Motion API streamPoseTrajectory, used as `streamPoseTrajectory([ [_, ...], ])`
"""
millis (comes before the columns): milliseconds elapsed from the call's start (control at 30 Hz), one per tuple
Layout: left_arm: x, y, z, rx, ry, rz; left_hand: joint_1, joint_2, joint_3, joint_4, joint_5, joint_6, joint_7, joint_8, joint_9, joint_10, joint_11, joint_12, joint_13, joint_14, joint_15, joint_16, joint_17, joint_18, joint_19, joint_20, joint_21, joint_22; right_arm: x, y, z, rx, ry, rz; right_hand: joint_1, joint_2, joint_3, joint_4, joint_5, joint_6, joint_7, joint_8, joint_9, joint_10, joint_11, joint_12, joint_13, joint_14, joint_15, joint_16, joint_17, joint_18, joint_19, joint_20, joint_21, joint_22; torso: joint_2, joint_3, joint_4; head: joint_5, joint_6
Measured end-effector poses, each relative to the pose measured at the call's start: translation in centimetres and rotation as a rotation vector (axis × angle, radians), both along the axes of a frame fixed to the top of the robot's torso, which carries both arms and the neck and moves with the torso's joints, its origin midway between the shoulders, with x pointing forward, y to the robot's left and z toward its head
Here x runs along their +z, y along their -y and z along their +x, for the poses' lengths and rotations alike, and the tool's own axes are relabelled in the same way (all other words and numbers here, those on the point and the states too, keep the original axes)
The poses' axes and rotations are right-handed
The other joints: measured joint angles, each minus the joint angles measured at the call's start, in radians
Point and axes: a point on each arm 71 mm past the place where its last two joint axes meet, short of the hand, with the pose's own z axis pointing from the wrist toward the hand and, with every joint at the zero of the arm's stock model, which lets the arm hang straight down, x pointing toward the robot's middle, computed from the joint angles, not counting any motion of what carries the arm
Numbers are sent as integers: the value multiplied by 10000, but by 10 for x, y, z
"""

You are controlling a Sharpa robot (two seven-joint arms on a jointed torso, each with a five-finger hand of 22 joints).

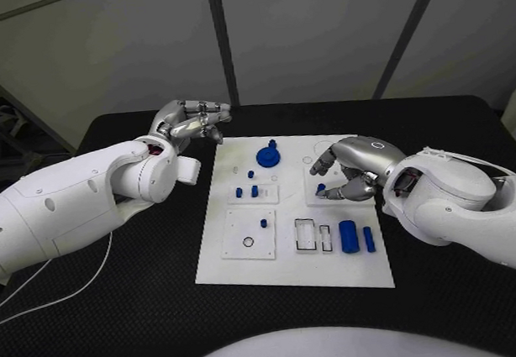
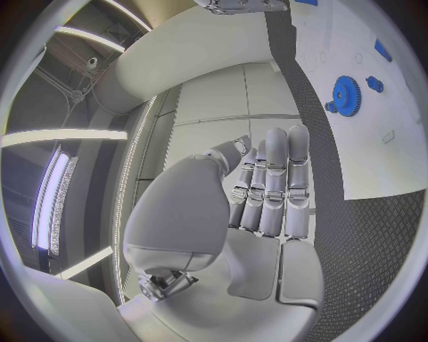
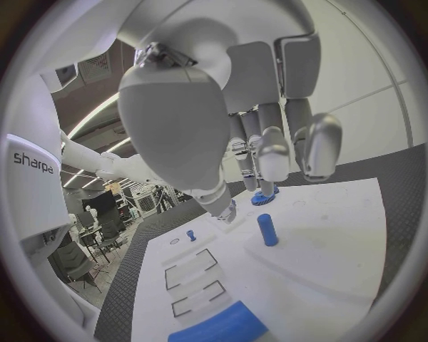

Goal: Assemble the parts on the task board

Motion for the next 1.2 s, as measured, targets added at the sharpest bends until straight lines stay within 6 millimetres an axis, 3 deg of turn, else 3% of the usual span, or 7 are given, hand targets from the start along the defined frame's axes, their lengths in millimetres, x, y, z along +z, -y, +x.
streamPoseTrajectory([
  [67,0,0,0,0,-1,1,0,0,0,0,0,0,-1,0,0,0,0,0,0,0,0,0,0,1,0,0,0,0,-1,1,1,-30,-100,-146,156,27,-188,84,0,-3,-3,0,0,-68,35,6,-35,-15,15,-121,-157,156,-98,3,-139,-166,-1,1,-1,-26,19],
  [400,-1,0,0,-9,-14,2,0,0,0,0,0,0,-1,0,1,0,0,0,0,0,0,0,0,0,0,0,0,0,-7,-2,7,-62,-380,-837,476,268,-268,164,0,34,-40,0,-1,-133,33,270,-46,-15,15,-139,-208,154,-97,3,-167,-238,11,-5,11,-73,45],
  [533,-1,0,0,-13,-16,1,0,0,0,0,0,0,-1,0,1,0,0,0,0,0,0,0,1,0,0,0,0,0,-10,-3,9,-81,-448,-1034,638,431,-219,212,44,122,-24,21,15,-21,-72,423,-46,-15,15,-139,-207,154,-97,3,-167,-220,17,-7,12,-64,19],
  [733,-1,0,0,-24,-18,-3,0,0,0,0,0,1,-1,0,-7,1,-1,0,0,0,0,0,1,0,0,0,0,0,-13,-7,12,-42,-522,-1210,921,714,246,270,-108,440,81,59,43,525,-150,565,-91,96,-97,-76,-76,152,136,-133,4,42,18,-7,11,-54,-7],
  [933,-1,1,0,-33,-19,-6,0,0,0,0,0,1,-1,0,-6,1,-1,0,0,0,0,0,-17,0,0,0,0,0,-17,-9,14,-5,-653,-1402,1034,722,763,340,-130,788,172,107,71,1346,-363,621,-90,61,-274,446,479,143,700,-250,632,415,16,-8,12,-55,-46],
  [1000,-1,1,0,-33,-19,-6,0,0,0,0,0,1,-1,0,-13,1,-1,0,0,0,0,0,-18,0,0,0,0,0,-19,-9,15,-21,-703,-1474,1076,680,895,348,-175,868,173,107,74,1573,-405,621,-75,95,-314,576,626,-14,790,-308,772,419,12,-8,11,-55,-53],
  [1200,-1,1,0,-30,-20,-4,0,0,0,0,0,0,-1,0,-14,1,-1,0,0,0,0,0,-18,0,0,0,0,0,-21,-10,16,-4,-798,-1603,1127,732,1176,327,-176,1186,140,174,112,1937,-478,528,-61,94,-313,771,841,-13,921,-364,990,419,6,-8,11,-37,-65],
])
